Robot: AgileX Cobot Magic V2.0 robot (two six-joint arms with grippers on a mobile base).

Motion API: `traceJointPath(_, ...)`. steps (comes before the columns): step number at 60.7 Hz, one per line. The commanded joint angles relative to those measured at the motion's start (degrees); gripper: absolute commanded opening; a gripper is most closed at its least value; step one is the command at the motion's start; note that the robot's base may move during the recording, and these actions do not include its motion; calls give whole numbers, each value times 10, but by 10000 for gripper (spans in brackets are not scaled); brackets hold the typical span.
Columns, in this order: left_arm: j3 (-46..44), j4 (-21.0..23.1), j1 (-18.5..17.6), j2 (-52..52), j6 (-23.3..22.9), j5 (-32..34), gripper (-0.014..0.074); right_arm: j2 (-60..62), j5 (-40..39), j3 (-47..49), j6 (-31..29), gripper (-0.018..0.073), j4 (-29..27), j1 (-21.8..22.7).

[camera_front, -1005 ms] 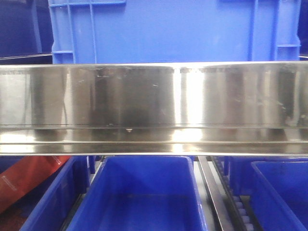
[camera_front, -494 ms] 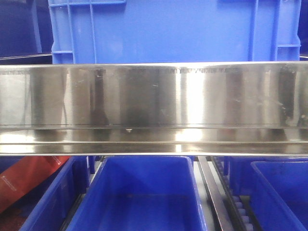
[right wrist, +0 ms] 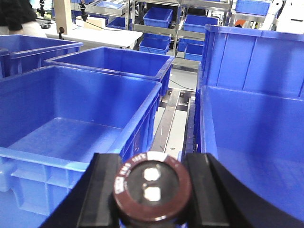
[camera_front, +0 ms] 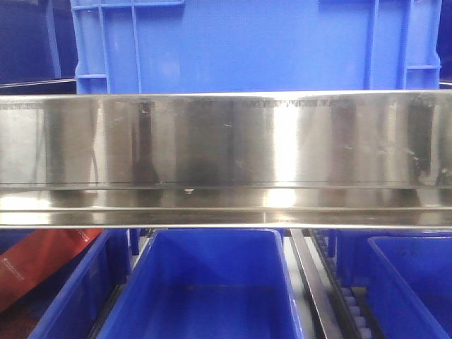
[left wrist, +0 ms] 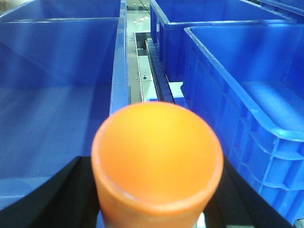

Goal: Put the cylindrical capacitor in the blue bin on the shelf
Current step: 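Open the left gripper to drop the orange capacitor into the bin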

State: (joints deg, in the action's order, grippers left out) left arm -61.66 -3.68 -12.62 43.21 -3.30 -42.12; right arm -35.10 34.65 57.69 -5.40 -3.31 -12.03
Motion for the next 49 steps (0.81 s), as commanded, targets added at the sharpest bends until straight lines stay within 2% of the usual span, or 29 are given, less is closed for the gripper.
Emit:
traceJointPath(1, -1, 3, -4, -3, -2, 11, -111, 3, -16, 0, -2, -143, 4, 0)
traceJointPath(24, -17, 5, -4, 18, 1, 32, -111, 3, -16, 0, -2, -143, 4, 0)
traceJointPath(29, -55, 25, -4, 58, 33, 27, -111, 3, -16, 0, -2, -143, 4, 0)
traceJointPath(34, -110, 79, -7, 106, 84, 13, -111, 3, -19, 0, -2, -143, 4, 0)
traceJointPath(39, -177, 111, -26, 161, 113, -2, -111, 3, -23, 0, -2, -143, 4, 0)
traceJointPath(49, -296, 108, -111, 281, 113, -33, -111, 3, -23, 0, -2, -143, 3, 0)
